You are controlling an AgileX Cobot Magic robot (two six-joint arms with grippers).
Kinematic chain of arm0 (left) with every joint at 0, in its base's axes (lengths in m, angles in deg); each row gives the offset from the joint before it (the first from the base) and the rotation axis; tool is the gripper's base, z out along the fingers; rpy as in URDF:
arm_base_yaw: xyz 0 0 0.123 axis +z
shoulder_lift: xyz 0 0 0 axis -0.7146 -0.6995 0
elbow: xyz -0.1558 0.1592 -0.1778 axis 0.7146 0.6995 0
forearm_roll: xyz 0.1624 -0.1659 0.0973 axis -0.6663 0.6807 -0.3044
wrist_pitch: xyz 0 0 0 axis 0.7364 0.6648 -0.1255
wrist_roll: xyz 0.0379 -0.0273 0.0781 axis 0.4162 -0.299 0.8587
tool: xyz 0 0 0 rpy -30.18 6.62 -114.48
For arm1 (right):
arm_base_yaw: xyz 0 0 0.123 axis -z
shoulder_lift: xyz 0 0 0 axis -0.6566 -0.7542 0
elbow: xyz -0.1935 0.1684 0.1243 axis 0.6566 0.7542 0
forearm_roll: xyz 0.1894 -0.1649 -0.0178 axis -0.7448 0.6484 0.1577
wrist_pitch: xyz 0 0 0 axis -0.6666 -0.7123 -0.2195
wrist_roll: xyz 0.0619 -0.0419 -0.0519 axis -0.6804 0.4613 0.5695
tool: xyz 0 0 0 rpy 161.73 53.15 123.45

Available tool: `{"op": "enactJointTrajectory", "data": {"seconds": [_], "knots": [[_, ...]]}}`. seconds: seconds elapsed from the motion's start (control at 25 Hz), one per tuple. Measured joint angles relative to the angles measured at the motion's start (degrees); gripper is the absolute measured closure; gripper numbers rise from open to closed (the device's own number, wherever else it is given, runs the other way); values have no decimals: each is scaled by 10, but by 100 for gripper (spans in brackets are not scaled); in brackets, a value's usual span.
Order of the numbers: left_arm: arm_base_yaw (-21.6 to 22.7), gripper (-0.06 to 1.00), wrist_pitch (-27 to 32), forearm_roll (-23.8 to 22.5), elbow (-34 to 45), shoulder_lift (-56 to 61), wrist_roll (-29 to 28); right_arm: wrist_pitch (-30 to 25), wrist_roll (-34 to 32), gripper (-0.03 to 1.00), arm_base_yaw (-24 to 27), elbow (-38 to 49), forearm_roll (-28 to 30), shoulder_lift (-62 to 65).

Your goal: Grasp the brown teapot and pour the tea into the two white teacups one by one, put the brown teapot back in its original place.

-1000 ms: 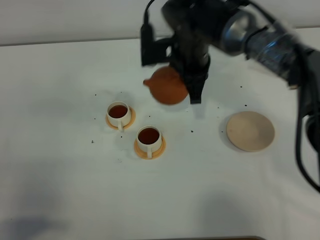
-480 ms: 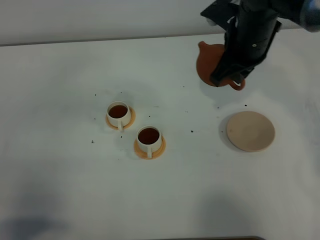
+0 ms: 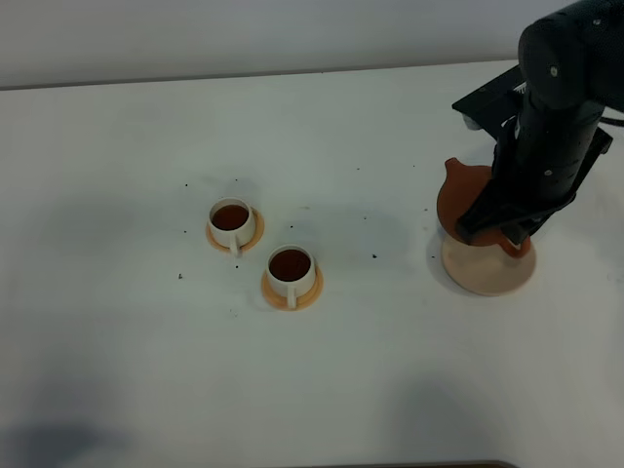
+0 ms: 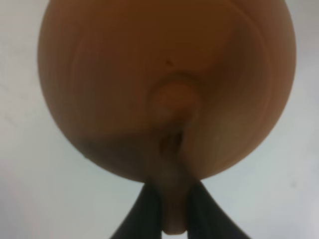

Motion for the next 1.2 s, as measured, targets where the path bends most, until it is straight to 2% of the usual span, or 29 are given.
{"op": "enactJointTrajectory", "data": {"seconds": [0.12,0.36,0.68,0.92,1.2], "knots": [[0,69,0,0,0,0,0,33,-2,87,0,25,-3,0],[0,69,0,0,0,0,0,43,-11,87,0,35,-4,0],[0,69,0,0,0,0,0,107,-21,87,0,108,-6,0],[0,69,0,0,0,0,-1,126,-28,87,0,110,3,0],[0,69,0,0,0,0,-1,119,-36,87,0,110,15,0]]}}
